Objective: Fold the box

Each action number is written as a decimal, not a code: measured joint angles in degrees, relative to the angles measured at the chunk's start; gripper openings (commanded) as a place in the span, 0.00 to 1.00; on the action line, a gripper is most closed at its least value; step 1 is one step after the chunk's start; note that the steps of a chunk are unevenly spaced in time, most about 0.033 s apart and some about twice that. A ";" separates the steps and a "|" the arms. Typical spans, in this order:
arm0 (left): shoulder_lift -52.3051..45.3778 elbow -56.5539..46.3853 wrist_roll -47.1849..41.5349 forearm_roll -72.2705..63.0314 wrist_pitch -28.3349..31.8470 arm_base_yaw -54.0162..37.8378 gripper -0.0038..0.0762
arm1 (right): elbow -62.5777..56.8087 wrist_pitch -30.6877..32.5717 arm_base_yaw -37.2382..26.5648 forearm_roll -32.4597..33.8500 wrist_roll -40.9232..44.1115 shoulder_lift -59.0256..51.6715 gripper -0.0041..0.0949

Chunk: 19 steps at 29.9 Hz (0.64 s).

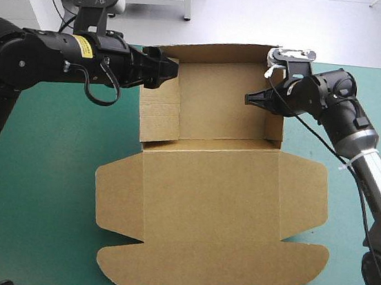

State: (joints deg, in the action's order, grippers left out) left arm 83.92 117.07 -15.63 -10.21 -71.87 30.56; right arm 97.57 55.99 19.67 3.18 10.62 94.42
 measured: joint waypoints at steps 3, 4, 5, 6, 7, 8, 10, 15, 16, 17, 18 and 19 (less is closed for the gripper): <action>-1.74 -3.66 0.00 -0.17 -0.05 0.00 0.77 | 0.00 0.57 0.00 0.00 0.15 0.17 0.03; -2.31 -5.15 0.00 -0.11 -0.05 0.00 0.77 | 0.00 0.63 0.00 0.00 0.21 0.17 0.03; -2.82 -6.73 0.00 0.04 -0.05 0.00 0.77 | 0.00 0.68 0.00 0.00 0.33 0.17 0.03; -3.22 -8.03 -0.06 0.22 -0.05 0.00 0.77 | 0.00 0.75 0.00 0.00 0.32 0.17 0.03; -3.66 -9.62 -0.23 0.68 -0.05 0.00 0.77 | 0.00 0.83 0.00 0.00 0.32 0.17 0.03; -4.02 -11.20 -0.64 1.42 -0.05 0.00 0.77 | 0.00 0.98 0.00 -0.05 0.32 0.17 0.03; -4.30 -13.60 -1.91 3.60 -0.05 0.00 0.77 | 0.00 1.26 0.00 -0.05 0.32 0.20 0.03; -4.16 -17.95 -5.11 10.21 0.19 0.00 0.77 | 0.00 1.59 0.00 -0.05 0.32 0.20 0.03; -4.08 -18.62 -5.41 11.28 0.51 0.00 0.77 | 0.00 1.61 0.00 -0.05 0.32 0.20 0.03; -3.91 -19.15 -5.62 12.01 1.26 0.00 0.77 | 0.00 1.65 0.00 -0.12 0.32 0.20 0.03; -3.57 -19.60 -5.68 12.44 2.25 0.00 0.77 | 0.00 1.65 0.00 -0.20 0.32 0.20 0.03; -3.15 -19.89 -5.73 12.62 3.16 0.00 0.77 | 0.00 1.65 0.00 -0.20 0.32 0.20 0.03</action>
State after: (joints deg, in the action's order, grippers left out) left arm 80.77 97.18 -21.37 2.41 -68.71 30.56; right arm 97.57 57.64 19.67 2.98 10.94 94.62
